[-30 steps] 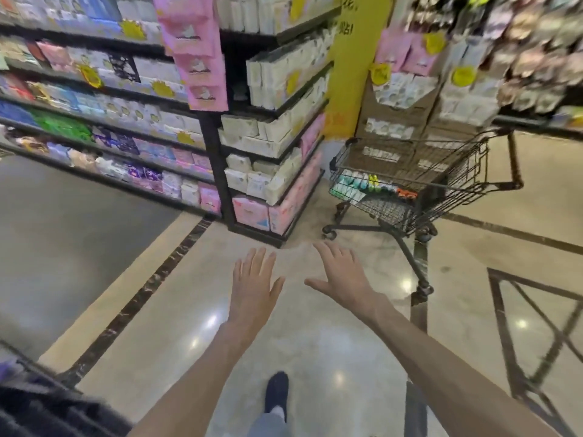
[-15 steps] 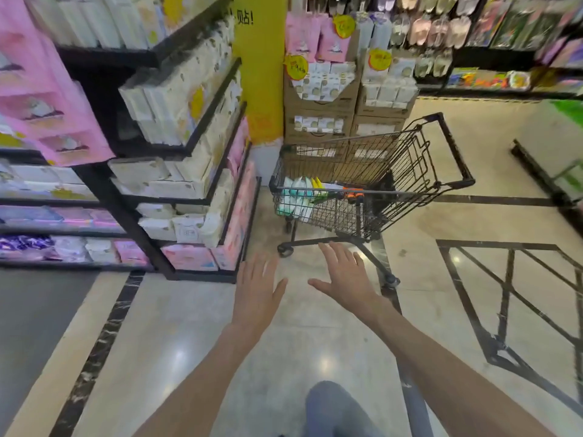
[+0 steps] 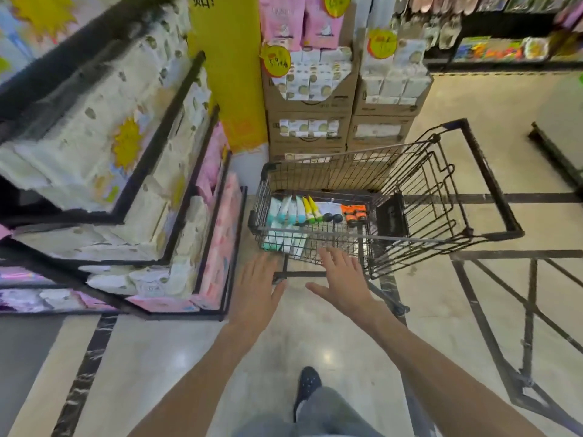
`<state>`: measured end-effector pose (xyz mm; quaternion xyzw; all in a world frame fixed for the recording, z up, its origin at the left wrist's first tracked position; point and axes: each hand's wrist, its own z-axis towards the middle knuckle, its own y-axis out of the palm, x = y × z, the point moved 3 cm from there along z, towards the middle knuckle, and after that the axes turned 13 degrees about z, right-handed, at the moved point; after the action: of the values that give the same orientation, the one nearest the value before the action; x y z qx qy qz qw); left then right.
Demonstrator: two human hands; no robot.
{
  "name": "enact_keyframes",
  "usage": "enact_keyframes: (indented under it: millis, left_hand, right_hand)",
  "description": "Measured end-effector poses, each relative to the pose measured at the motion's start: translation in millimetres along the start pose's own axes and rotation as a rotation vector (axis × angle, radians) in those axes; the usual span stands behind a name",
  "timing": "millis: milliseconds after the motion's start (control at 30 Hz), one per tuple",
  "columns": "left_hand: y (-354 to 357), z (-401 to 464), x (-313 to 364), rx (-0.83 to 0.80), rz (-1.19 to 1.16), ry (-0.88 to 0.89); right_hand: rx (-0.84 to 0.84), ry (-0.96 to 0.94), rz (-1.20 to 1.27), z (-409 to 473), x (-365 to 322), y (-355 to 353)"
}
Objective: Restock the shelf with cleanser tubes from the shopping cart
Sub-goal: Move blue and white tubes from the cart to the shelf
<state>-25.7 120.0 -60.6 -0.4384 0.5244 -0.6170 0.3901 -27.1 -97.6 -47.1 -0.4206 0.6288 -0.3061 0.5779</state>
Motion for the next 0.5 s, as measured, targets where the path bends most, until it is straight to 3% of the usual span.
enact_keyframes:
  millis: [300,500]
  left_hand:
    - [33.9,146.9,-31.9,-0.139,-0.038,-0.065]
    - [76.0,245.9,-55.2,-0.201,-0.067,-0.013]
  right_hand:
    - [-0.044,0.041,0.035,144.1,34.6,-10.3]
    - [-0.070,0.128,0.060,237.8,62.8,-0.6]
